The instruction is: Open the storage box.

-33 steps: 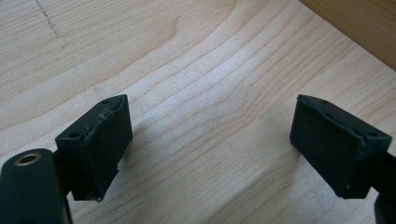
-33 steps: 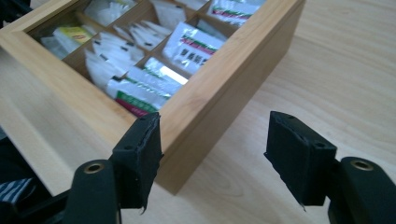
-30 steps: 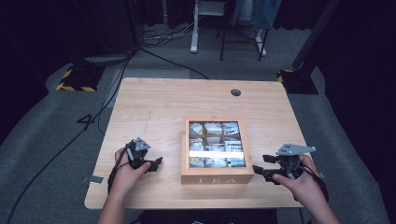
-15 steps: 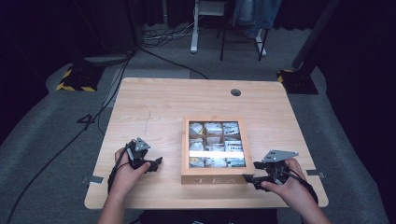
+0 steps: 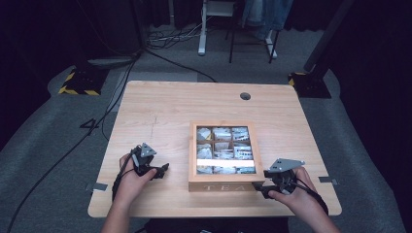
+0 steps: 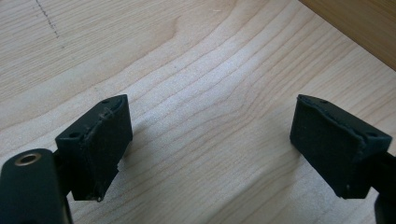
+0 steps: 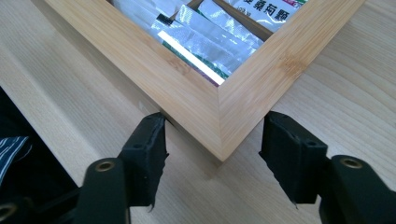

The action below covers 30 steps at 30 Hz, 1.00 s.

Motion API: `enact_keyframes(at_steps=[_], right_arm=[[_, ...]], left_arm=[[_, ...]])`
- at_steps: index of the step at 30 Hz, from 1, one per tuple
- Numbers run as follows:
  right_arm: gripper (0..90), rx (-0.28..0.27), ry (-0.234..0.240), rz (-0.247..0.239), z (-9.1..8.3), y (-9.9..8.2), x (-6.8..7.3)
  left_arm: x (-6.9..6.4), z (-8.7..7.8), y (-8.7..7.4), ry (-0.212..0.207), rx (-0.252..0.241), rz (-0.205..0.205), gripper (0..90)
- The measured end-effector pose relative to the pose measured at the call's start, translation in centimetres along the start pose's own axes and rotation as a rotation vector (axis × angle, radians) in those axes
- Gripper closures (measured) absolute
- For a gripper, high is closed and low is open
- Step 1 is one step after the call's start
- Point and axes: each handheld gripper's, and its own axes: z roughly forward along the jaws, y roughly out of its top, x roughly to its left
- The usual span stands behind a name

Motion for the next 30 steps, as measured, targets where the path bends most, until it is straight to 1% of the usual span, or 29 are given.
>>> enact_keyframes(at_steps=[4,9,16,17,20,21,22,30], right_arm=[[43.4,0.001,-0.002,-0.002,0.0,0.0,0.0],[44.7,-0.005,0.008,0.018,-0.3,0.1,0.0],[47.0,-0.017,0.003,0.020,-0.8,0.2,0.0],[49.9,-0.020,0.002,0.026,-1.0,0.3,0.0],[50.6,-0.035,-0.001,0.032,-1.3,0.3,0.0],[51.7,-0.049,-0.002,0.038,-1.6,0.4,-0.1],[52.2,-0.059,-0.001,0.047,-1.7,0.4,0.0],[55.1,-0.117,0.014,0.075,-2.7,0.6,-0.4]], left_arm=[[0.0,0.0,0.0,0.000,0.000,0.000,13.6],[0.0,0.0,0.0,0.000,0.000,0.000,13.6],[0.0,0.0,0.0,0.000,0.000,0.000,13.5],[0.0,0.0,0.0,0.000,0.000,0.000,13.6],[0.0,0.0,0.0,0.000,0.000,0.000,13.6],[0.0,0.0,0.0,0.000,0.000,-0.001,13.6],[0.0,0.0,0.0,-0.001,0.000,0.000,13.5],[0.0,0.0,0.0,0.000,0.000,0.000,13.5]])
